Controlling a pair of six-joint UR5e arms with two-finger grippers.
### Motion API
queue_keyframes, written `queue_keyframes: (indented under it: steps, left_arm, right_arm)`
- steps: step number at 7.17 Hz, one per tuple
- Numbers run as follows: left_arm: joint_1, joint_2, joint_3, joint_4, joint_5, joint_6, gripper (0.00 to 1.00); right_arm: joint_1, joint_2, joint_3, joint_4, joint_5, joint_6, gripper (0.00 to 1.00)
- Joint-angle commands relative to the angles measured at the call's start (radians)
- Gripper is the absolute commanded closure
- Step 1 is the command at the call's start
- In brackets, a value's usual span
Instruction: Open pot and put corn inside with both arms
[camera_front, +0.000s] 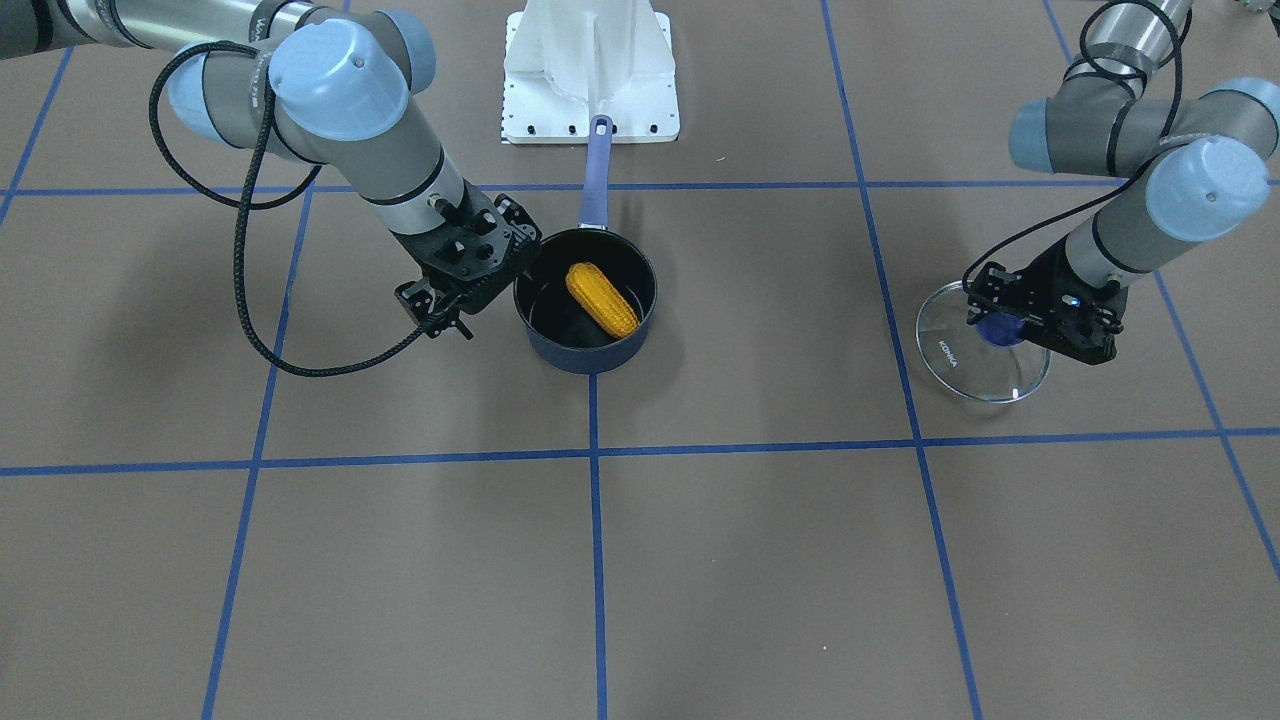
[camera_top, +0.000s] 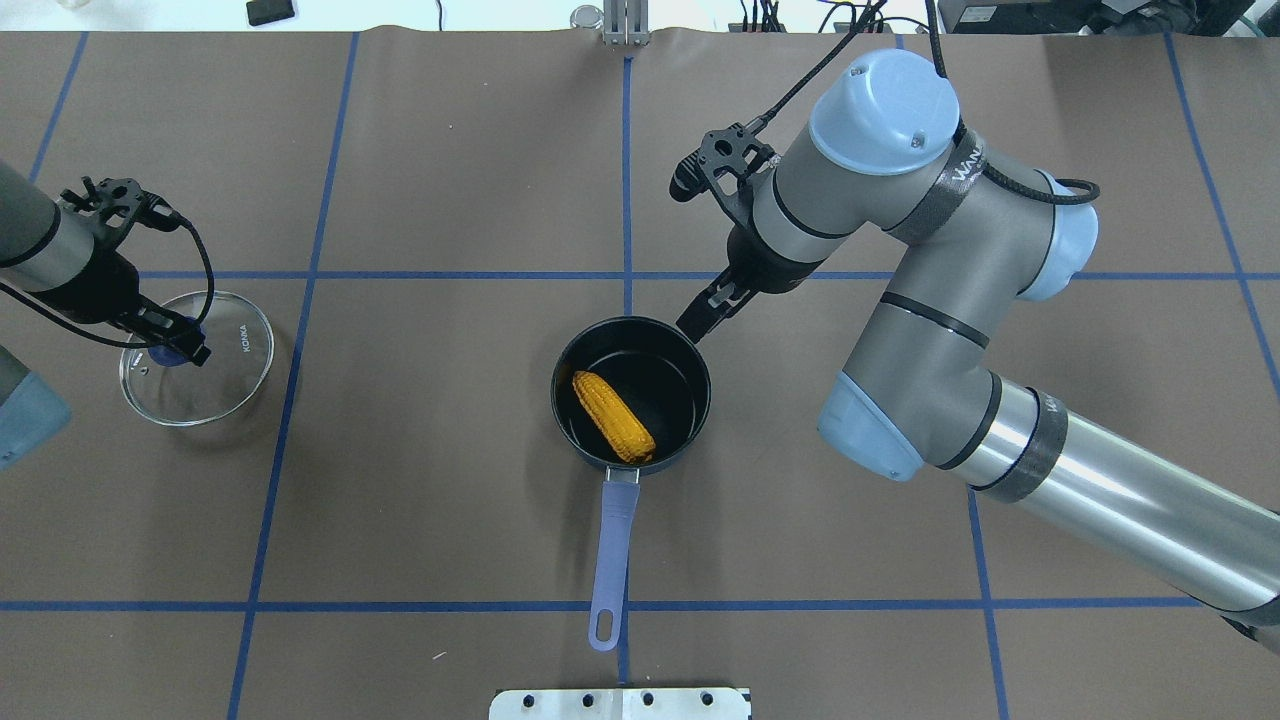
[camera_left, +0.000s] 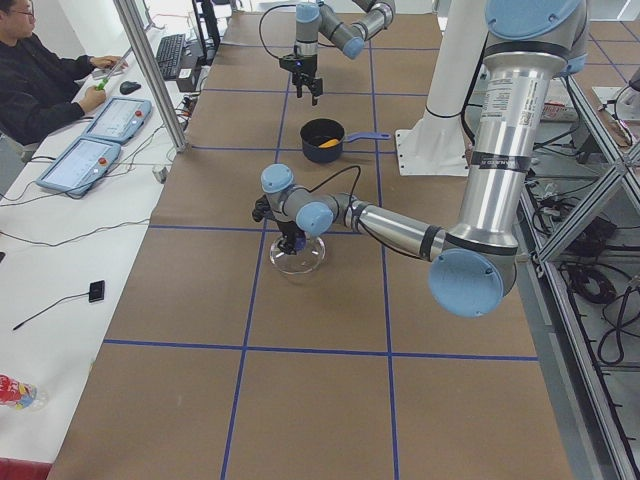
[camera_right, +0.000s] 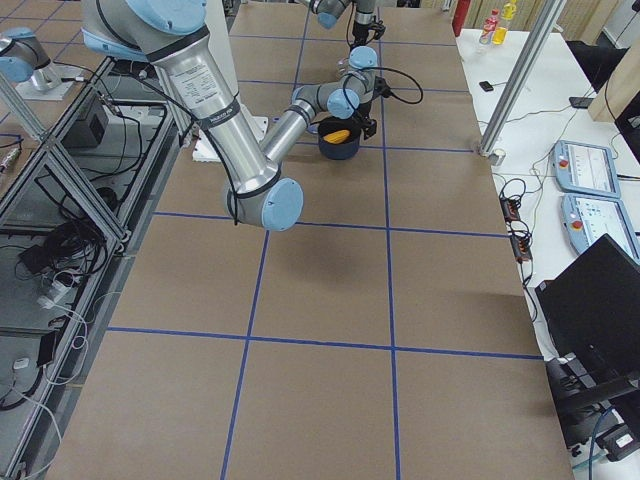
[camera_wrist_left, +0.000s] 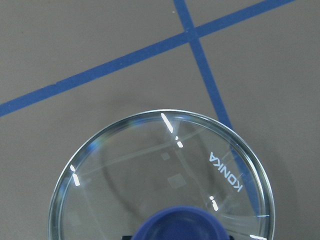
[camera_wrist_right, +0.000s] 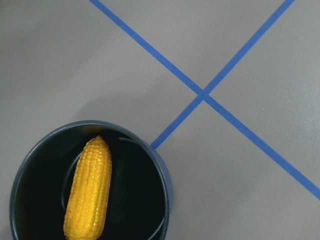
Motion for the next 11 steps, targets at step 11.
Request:
queue_keyframes:
  steps: [11]
  left_arm:
    - [-0.293, 0.048, 0.009, 0.046, -0.062, 0.196, 0.02]
  right_arm:
    - [0.259, -0.164, 0.046, -0.014, 0.049, 0.053, 0.00]
